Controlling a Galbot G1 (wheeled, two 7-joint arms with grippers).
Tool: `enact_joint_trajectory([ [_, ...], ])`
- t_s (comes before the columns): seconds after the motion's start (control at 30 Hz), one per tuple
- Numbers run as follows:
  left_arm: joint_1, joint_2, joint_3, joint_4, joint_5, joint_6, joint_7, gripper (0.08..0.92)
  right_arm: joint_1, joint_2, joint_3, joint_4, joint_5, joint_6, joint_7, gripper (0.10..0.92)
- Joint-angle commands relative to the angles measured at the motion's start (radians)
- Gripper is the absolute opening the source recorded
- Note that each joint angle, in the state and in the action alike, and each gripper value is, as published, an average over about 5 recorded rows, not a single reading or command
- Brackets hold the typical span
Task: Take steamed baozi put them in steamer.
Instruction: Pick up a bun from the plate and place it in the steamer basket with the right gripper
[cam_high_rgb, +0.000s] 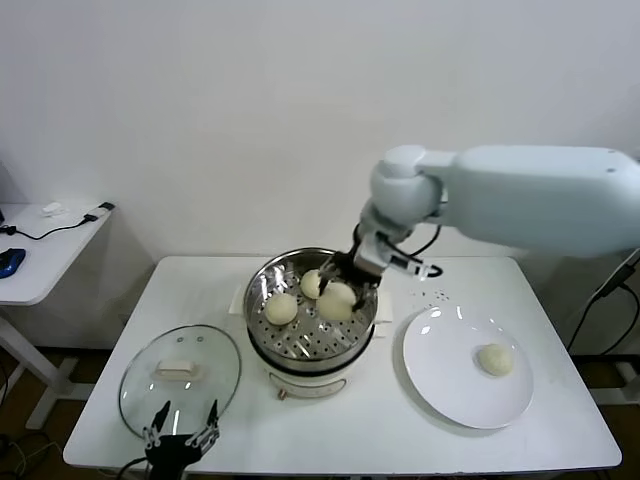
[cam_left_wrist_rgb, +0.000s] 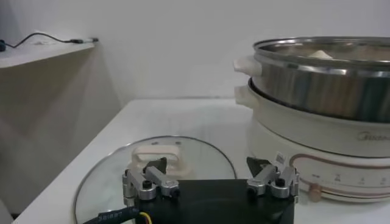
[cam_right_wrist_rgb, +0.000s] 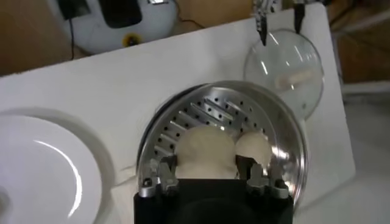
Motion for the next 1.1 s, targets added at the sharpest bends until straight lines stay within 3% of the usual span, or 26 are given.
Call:
enact_joint_trajectory([
  [0.03,0.000,-0.003,0.003,0.000,0.001,0.000,-0.001,0.823,-0.126,0.164,0.001,-0.047,-0.162,0.113,0.053,0.658],
  [0.63,0.003,-0.004,-0.012,0.000,-0.004,-0.001,-0.002,0.823,-0.222,0.242,-0.010,-0.194,-0.231,0.137,0.052,0.659],
  [0.9,0.002,-0.004,-0.010,-0.002,-0.003,0.000,-0.003,0.823,-0.189,0.232,0.004,-0.214,-0.179,0.166,0.044,0.806],
  [1.1,0.000,-0.004,-0.008,-0.003,-0.002,0.000,-0.002,0.823,-0.064,0.169,0.011,-0.237,-0.041,0.218,-0.064,0.822],
])
